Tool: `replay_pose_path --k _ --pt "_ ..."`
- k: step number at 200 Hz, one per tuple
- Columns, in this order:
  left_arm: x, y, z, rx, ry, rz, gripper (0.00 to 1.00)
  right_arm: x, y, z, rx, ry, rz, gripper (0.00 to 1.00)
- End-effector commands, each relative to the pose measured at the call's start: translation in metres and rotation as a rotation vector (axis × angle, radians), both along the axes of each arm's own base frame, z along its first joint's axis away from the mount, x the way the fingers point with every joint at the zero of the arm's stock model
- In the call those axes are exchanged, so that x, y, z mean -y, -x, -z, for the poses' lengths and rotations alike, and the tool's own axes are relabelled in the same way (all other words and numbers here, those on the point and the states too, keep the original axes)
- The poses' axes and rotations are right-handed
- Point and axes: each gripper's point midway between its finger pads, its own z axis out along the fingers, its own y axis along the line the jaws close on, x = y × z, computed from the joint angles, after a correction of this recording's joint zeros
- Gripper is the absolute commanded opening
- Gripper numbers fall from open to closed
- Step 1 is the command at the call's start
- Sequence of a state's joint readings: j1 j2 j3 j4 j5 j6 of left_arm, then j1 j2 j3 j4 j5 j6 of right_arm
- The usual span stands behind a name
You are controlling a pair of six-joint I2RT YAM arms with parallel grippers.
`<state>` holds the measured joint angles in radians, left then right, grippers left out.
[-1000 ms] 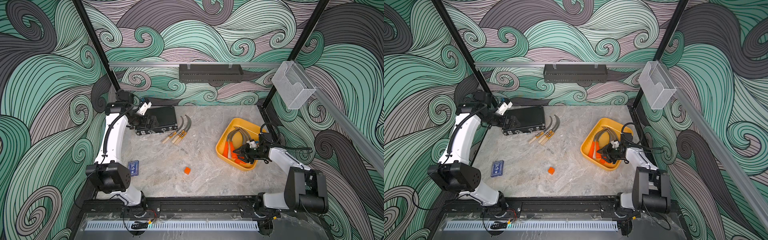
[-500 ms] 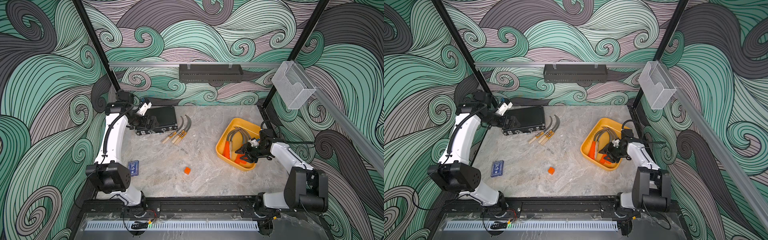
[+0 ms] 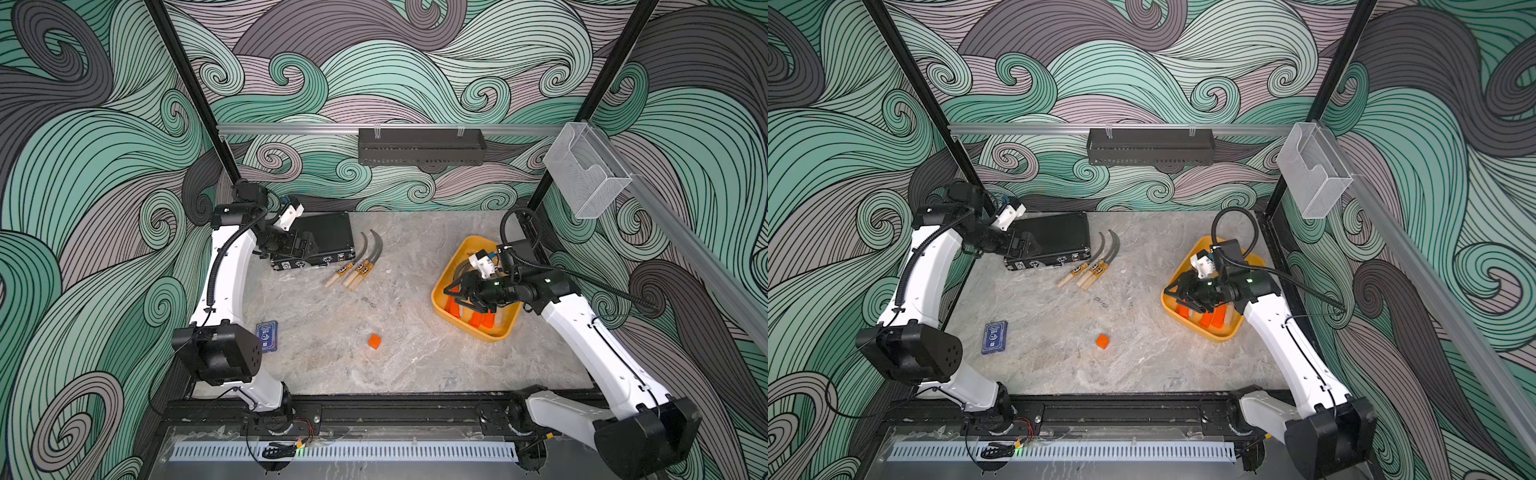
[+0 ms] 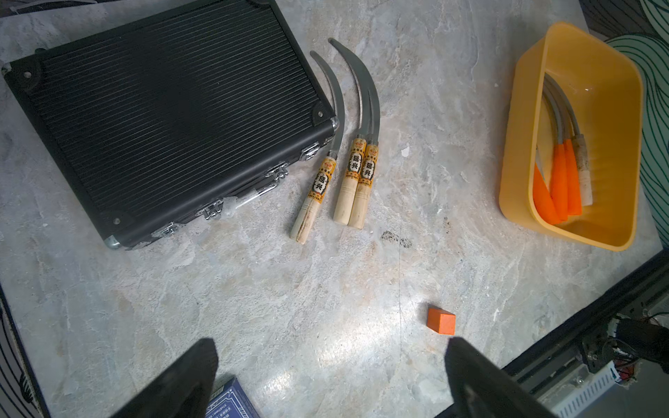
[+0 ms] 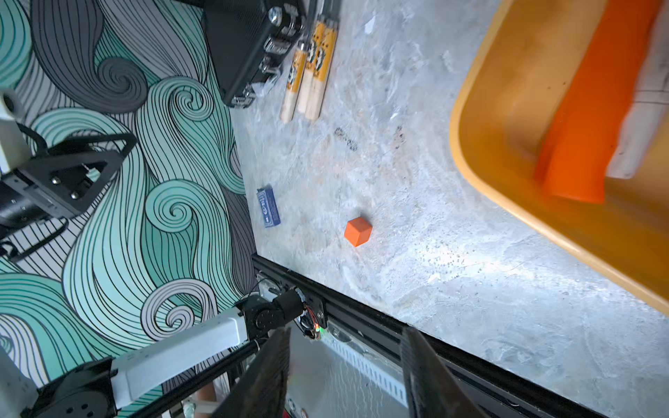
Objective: Put small sickles into storage boxes
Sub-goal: Place the sickle in the storage box, then pick up the sickle at the center of the board.
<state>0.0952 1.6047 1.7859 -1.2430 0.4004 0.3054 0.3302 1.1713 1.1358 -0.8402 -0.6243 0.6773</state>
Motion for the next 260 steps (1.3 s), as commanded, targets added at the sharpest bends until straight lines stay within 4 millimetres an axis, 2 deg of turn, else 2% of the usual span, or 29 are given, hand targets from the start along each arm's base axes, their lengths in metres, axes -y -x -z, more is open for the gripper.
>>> replay_pose_path --k 1,14,22,23,24,25,26,27,28,32,35,53,70,90,97,120,132,168,198,260 --pt "0.003 0.002 -0.01 0.011 -0.003 0.009 0.99 -0.013 -0.012 -0.02 0.059 -0.018 0.002 0.53" --pt "0.002 0.003 -0.01 0.01 -0.009 0.01 0.99 -0.026 -0.012 -0.028 0.077 -0.057 -0.019 0.56" --pt "0.001 0.003 -0.009 0.011 -0.013 0.008 0.99 -0.036 -0.011 -0.031 0.087 -0.069 -0.041 0.62" --pt "0.001 0.003 -0.009 0.01 -0.013 0.008 0.99 -0.037 -0.011 -0.032 0.089 -0.068 -0.044 0.64" --pt "0.001 0.003 -0.009 0.011 -0.014 0.008 0.98 -0.039 -0.01 -0.033 0.092 -0.069 -0.052 0.73" --pt "0.001 0.003 -0.009 0.011 -0.014 0.008 0.99 -0.041 -0.009 -0.034 0.092 -0.068 -0.055 0.77" --pt "0.001 0.003 -0.009 0.011 -0.014 0.008 0.99 -0.041 -0.009 -0.034 0.092 -0.068 -0.055 0.77" --pt "0.001 0.003 -0.009 0.01 -0.014 0.008 0.98 -0.043 -0.009 -0.035 0.093 -0.067 -0.061 0.82" --pt "0.001 0.004 -0.009 0.011 -0.014 0.008 0.99 -0.043 -0.009 -0.035 0.093 -0.067 -0.061 0.82" --pt "0.001 0.004 -0.009 0.012 -0.016 0.007 0.99 -0.048 -0.008 -0.036 0.095 -0.067 -0.076 0.96" --pt "0.001 0.005 -0.009 0.011 -0.017 0.006 0.99 -0.053 -0.006 -0.038 0.095 -0.07 -0.09 0.99" --pt "0.001 0.006 -0.007 0.012 -0.016 0.001 0.99 -0.078 -0.003 -0.039 0.054 -0.115 -0.153 0.99" --pt "0.001 0.008 -0.006 0.011 -0.013 -0.003 0.98 -0.092 -0.001 -0.036 0.013 -0.157 -0.176 0.99" --pt "0.0 0.009 -0.004 0.016 -0.019 -0.009 0.99 -0.11 -0.001 -0.028 -0.077 -0.286 -0.18 0.99" --pt "0.0 0.01 -0.003 0.016 -0.019 -0.008 0.99 -0.114 0.002 -0.025 -0.079 -0.277 -0.192 0.99" --pt "-0.001 0.01 -0.002 0.02 -0.023 -0.012 0.99 -0.132 0.017 -0.036 -0.051 -0.189 -0.317 0.99" --pt "-0.001 0.011 -0.002 0.021 -0.023 -0.013 0.99 -0.137 0.021 -0.036 -0.062 -0.184 -0.348 0.99" --pt "0.0 0.01 -0.003 0.02 -0.015 -0.015 0.99 -0.149 0.021 -0.026 -0.145 -0.319 -0.326 0.99" --pt "-0.001 0.01 -0.004 0.025 -0.026 -0.011 0.98 -0.161 0.034 -0.032 -0.132 -0.223 -0.433 0.92" --pt "0.0 0.018 -0.008 0.044 -0.024 -0.018 0.99 -0.172 0.037 -0.041 -0.074 -0.157 -0.528 0.82"
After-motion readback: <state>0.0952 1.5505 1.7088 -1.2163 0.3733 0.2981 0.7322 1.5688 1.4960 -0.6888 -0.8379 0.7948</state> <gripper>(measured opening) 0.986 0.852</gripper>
